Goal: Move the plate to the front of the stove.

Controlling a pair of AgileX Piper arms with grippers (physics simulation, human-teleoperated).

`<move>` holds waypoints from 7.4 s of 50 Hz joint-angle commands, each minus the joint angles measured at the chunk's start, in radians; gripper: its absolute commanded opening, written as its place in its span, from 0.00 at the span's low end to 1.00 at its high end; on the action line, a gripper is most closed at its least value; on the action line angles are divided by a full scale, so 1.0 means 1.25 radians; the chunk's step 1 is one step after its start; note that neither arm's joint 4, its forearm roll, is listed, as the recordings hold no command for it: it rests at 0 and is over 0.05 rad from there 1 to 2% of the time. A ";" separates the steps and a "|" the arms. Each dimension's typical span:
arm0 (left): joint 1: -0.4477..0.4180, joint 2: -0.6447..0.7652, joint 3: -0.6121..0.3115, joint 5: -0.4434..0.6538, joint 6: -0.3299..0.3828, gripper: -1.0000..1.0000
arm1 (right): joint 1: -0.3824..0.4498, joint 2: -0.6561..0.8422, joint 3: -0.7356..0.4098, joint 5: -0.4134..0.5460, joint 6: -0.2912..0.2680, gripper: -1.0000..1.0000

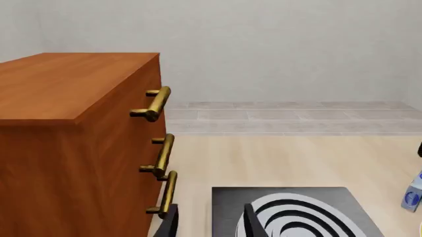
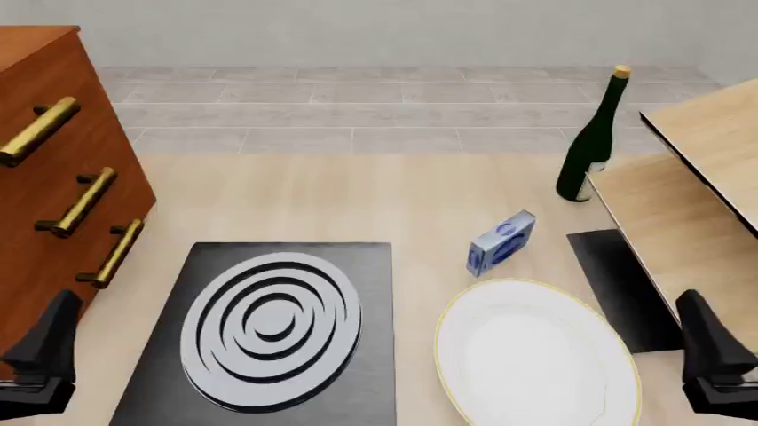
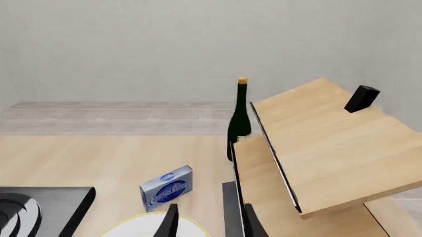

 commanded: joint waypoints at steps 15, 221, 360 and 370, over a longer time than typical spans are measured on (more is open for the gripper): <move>-0.037 0.002 -0.004 0.016 0.035 1.00 | 0.006 0.000 -0.001 0.011 0.001 1.00; -0.967 1.453 -0.636 -0.171 0.841 1.00 | 0.062 0.083 0.001 -0.069 0.086 1.00; -0.956 1.258 -0.488 -0.296 1.001 0.00 | 0.024 0.001 -0.081 0.036 0.133 1.00; -0.923 1.187 -0.427 -0.342 1.043 0.00 | 0.030 -0.001 -0.151 0.080 0.142 1.00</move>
